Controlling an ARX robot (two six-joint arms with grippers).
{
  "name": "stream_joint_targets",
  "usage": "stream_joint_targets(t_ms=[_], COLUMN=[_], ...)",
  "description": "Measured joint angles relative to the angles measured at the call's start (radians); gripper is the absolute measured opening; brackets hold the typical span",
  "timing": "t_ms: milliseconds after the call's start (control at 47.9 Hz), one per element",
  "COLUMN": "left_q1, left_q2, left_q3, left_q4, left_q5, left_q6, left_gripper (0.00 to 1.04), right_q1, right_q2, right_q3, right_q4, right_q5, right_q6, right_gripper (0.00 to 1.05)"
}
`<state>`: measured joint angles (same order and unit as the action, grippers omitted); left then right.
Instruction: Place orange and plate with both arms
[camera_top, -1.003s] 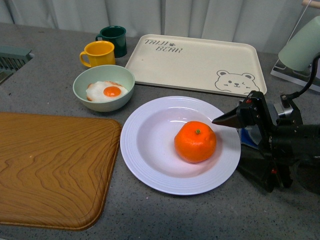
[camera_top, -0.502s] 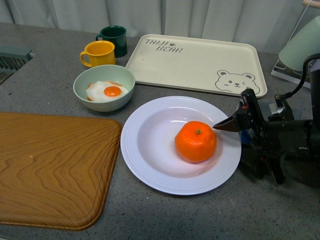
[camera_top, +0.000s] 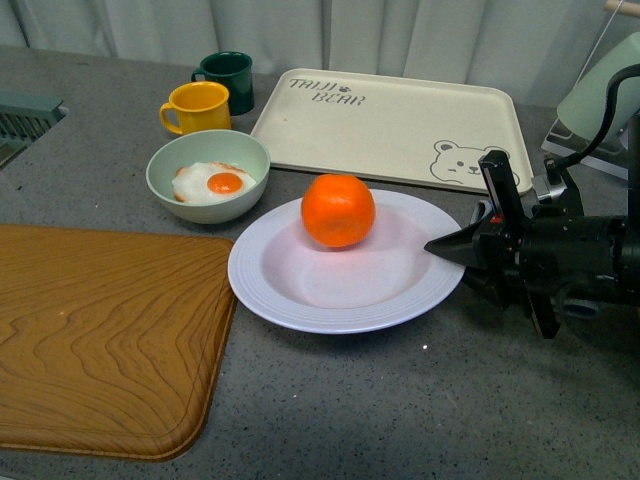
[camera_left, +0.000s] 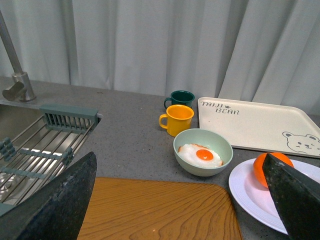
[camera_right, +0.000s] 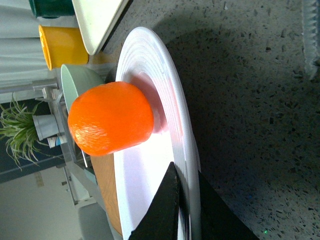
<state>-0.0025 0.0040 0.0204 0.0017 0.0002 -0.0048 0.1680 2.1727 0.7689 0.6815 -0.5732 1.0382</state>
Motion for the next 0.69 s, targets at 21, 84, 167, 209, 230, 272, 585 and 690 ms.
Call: stream_joint_targets(t_ms=[21, 84, 167, 209, 230, 272, 585, 690], left_q1=[0.000, 0.000, 0.000, 0.000, 0.000, 0.000, 0.000, 0.000], left_q2=[0.000, 0.000, 0.000, 0.000, 0.000, 0.000, 0.000, 0.000], left_q3=[0.000, 0.000, 0.000, 0.000, 0.000, 0.000, 0.000, 0.000], left_q4=[0.000, 0.000, 0.000, 0.000, 0.000, 0.000, 0.000, 0.000], left_q5=[0.000, 0.000, 0.000, 0.000, 0.000, 0.000, 0.000, 0.000], left_q6=[0.000, 0.000, 0.000, 0.000, 0.000, 0.000, 0.000, 0.000], left_gripper=[0.98, 0.98, 0.98, 0.98, 0.98, 0.98, 0.98, 0.98], right_q1=[0.002, 0.004, 0.004, 0.000, -0.002, -0.008, -0.022, -0.025], right_q2=[0.000, 0.000, 0.000, 0.000, 0.000, 0.000, -0.013, -0.008], right_q3=[-0.006, -0.027, -0.061, -0.081, -0.087, -0.097, -0.050, 0.002], right_q4=[0.017, 0.072, 0.164, 0.217, 0.239, 0.287, 0.403, 0.393], right_q5=[0.000, -0.002, -0.010, -0.017, -0.023, -0.035, -0.043, -0.044], right_q6=[-0.009, -0.024, -0.024, -0.020, -0.015, -0.006, 0.072, 0.086], right_gripper=[0.02, 0.02, 0.02, 0.02, 0.02, 0.01, 0.01, 0.01])
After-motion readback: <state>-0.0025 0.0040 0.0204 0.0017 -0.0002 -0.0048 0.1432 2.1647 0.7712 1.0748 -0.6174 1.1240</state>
